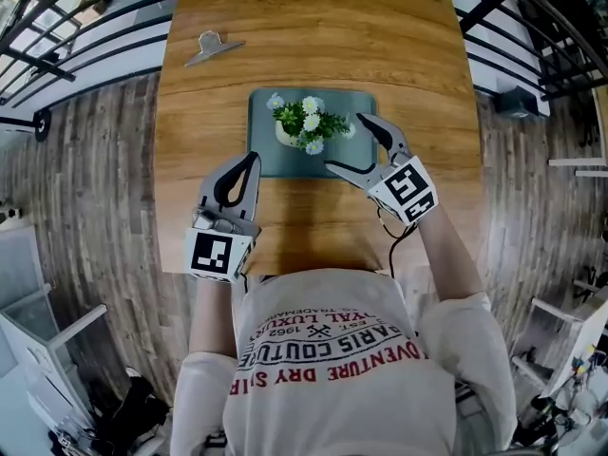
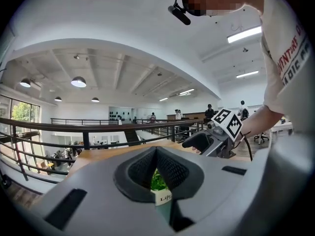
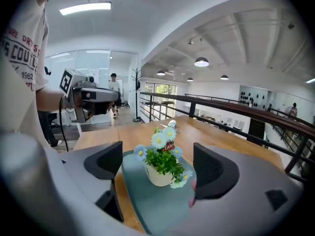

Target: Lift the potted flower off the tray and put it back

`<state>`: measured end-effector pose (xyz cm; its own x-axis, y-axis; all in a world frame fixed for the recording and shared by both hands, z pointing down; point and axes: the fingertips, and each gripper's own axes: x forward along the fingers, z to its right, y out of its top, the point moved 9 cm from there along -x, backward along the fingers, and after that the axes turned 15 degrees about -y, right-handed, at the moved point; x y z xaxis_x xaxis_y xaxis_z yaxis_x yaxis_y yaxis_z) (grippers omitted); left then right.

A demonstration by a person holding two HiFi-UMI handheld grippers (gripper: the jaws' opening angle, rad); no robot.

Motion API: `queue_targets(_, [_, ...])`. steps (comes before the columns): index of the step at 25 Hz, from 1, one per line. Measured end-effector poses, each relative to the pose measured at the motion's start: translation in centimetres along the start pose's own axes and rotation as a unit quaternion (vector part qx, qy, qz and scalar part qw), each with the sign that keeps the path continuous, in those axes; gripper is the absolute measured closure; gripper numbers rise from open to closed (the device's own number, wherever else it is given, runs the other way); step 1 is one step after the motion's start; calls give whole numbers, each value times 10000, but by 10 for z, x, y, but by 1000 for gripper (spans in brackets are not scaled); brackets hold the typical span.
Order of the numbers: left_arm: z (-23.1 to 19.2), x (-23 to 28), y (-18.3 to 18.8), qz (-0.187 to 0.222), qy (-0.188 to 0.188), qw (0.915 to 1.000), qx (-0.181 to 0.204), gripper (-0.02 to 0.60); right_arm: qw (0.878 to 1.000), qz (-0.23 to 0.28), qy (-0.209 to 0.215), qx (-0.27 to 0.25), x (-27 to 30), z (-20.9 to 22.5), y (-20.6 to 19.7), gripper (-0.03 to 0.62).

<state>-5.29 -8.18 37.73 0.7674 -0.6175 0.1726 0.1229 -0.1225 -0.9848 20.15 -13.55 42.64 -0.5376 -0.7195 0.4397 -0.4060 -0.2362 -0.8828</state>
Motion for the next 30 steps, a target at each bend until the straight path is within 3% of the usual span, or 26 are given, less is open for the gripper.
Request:
queue_targets(3, [9,-8,15,131,-120,9997,192,569,9984,201,-431,307,-27,-9,13,152])
queue_targets(4, [12,-11,19,167,-162,9994,247,569,9964,292,-676,431,-36,-11,17,227])
queue_targets(5, [14,-13,23,193,-206,9992,297,569,9933,391,-929,563,-44,-11,21,343])
queue_targets(7, [18,-16,30,212,-294,9987,358,569,9866,551,-1292,826,-57,-13,28,383])
queue_targets(9, [21,-20,36,245,-343,9985,357,569,9798,693,-1594,990,-71,-16,36,487])
queue_targets(12, [22,-28,44,314,-341,9978,467,569,9697,861,-2005,1098,-88,-18,45,546])
queue_targets(21, [16,-50,60,253,-149,9986,435,569,9516,1438,-2470,1129,-117,-34,68,568])
queue_targets(30, [14,-54,67,311,-195,9983,457,569,9534,1504,-2427,976,-115,-46,76,568])
